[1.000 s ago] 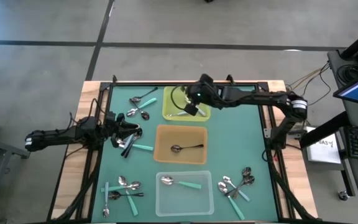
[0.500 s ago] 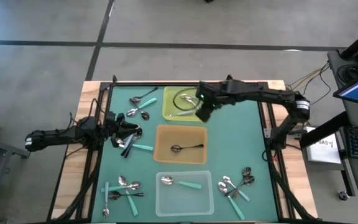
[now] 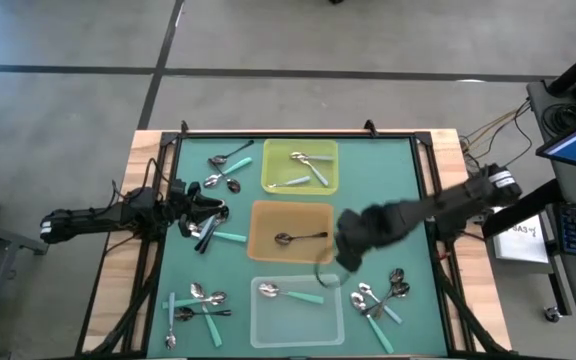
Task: Sort silverware by color (type)
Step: Put the black spoon into the orange bin
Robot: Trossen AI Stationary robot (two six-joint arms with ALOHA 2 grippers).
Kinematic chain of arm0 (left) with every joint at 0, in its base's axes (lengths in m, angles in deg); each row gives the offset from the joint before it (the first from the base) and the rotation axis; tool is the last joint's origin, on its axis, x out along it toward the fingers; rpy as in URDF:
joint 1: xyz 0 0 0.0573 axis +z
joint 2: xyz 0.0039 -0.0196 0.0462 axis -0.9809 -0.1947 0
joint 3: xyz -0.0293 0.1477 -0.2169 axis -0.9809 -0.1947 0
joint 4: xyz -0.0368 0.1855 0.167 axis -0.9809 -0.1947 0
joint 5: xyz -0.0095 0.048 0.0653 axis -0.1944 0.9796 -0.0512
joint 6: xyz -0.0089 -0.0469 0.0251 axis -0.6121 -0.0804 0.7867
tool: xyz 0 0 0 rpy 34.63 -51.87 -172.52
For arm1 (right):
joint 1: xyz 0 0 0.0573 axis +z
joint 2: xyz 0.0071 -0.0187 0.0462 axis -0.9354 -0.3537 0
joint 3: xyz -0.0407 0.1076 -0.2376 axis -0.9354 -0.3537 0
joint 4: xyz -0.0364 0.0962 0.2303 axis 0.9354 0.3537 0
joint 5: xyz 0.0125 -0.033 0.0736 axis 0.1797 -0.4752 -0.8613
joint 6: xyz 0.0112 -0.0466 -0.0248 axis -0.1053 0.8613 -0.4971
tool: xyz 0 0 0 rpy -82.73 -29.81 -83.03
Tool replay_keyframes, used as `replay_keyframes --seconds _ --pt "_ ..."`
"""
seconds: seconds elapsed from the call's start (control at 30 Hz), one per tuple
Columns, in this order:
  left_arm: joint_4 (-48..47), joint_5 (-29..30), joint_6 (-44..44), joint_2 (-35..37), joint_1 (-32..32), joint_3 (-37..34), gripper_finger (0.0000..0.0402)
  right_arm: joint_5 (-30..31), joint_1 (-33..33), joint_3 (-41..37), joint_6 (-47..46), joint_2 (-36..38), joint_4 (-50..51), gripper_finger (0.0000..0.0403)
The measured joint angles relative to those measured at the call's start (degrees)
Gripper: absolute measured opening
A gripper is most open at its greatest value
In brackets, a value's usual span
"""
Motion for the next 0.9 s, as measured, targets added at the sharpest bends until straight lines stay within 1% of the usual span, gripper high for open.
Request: replay_keyframes --seconds 0.17,0.33,0.5,0.57,0.63,0.7,0.8,0.9 --pt "0.0 0.0 0.0 0.0 0.0 0.0 0.0111 -1.3 11.8 -2.3 -15.9 -0.4 -1.2 0.0093" --pt "0.0 0.0 0.0 0.0 0.0 0.0 0.0111 0.2 21.3 -4.6 -35.6 -0.5 -2.7 0.0093" --pt "0.0 0.0 0.0 0.0 0.0 0.0 0.0111 4.0 27.2 -6.7 -56.9 -2.2 -2.5 0.0093" --pt "0.0 0.0 0.0 0.0 0.0 0.0 0.0111 3.6 27.9 -7.6 -65.5 -3.1 -2.6 0.0093" --pt "0.0 0.0 0.0 0.0 0.0 0.0 0.0111 0.1 28.1 -8.5 -72.3 -4.3 -2.2 0.0093" --pt "-0.1 0.0 0.0 0.0 0.0 0.0 0.0111 -4.8 28.1 -9.3 -75.9 -5.8 -2.3 0.0093" --pt "-0.1 0.0 0.0 0.0 0.0 0.0 0.0111 -12.3 27.9 -10.5 -77.9 -7.9 -2.4 0.0093" --pt "-0.1 0.0 0.0 0.0 0.0 0.0 0.0111 -18.1 27.9 -11.2 -80.1 -9.7 -2.9 0.0093"
